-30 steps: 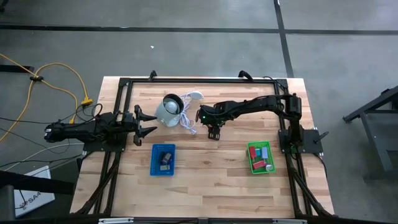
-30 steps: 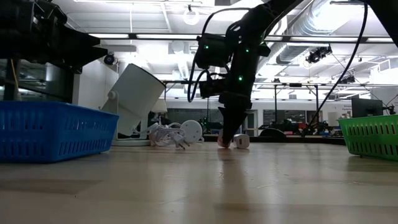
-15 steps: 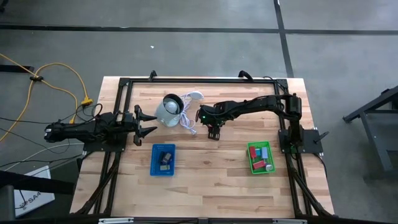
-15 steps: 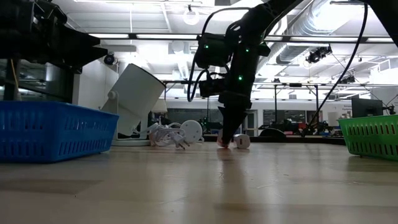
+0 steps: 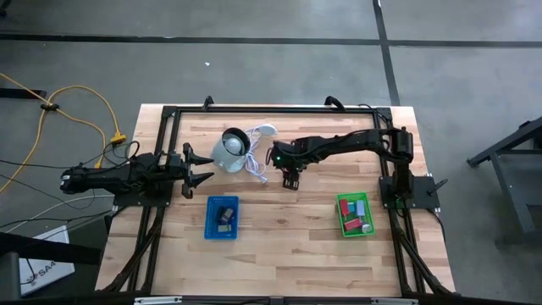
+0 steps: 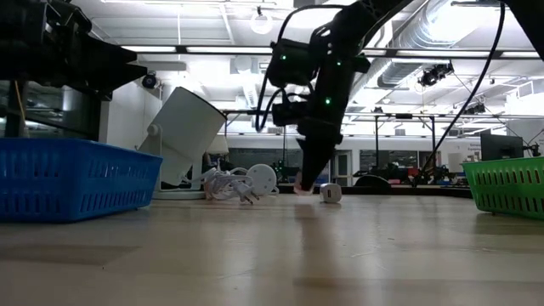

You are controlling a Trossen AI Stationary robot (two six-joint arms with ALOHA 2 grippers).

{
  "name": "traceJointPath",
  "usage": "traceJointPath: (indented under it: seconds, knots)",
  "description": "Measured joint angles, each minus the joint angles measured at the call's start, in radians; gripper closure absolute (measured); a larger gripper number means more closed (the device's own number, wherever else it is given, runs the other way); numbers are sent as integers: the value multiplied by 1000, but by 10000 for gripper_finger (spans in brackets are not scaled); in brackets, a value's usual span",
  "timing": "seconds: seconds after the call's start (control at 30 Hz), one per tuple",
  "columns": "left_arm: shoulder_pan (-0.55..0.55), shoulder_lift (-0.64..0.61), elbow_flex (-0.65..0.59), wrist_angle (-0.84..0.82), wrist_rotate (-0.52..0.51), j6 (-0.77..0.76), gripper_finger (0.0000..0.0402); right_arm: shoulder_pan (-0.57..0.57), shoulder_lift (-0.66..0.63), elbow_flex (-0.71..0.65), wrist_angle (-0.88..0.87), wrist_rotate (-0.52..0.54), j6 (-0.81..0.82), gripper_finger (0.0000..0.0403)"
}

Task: Pick & Place Office items
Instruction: Put the pink charger adapter into the green bin

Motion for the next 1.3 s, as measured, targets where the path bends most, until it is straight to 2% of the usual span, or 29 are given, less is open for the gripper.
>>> traceJointPath:
  seconds: [0.37, 1.03, 1.3]
  knots:
    - [0, 0, 0, 0, 0, 0, 189, 0, -17, -1, -19, -23, 29, 221]
    - [0, 0, 0, 3, 1, 0, 189, 14, -215, -1, -148, 14, 96, 221]
    - [0, 0, 0, 3, 0, 0, 189, 42, -226, -1, -199, 38, 134, 221]
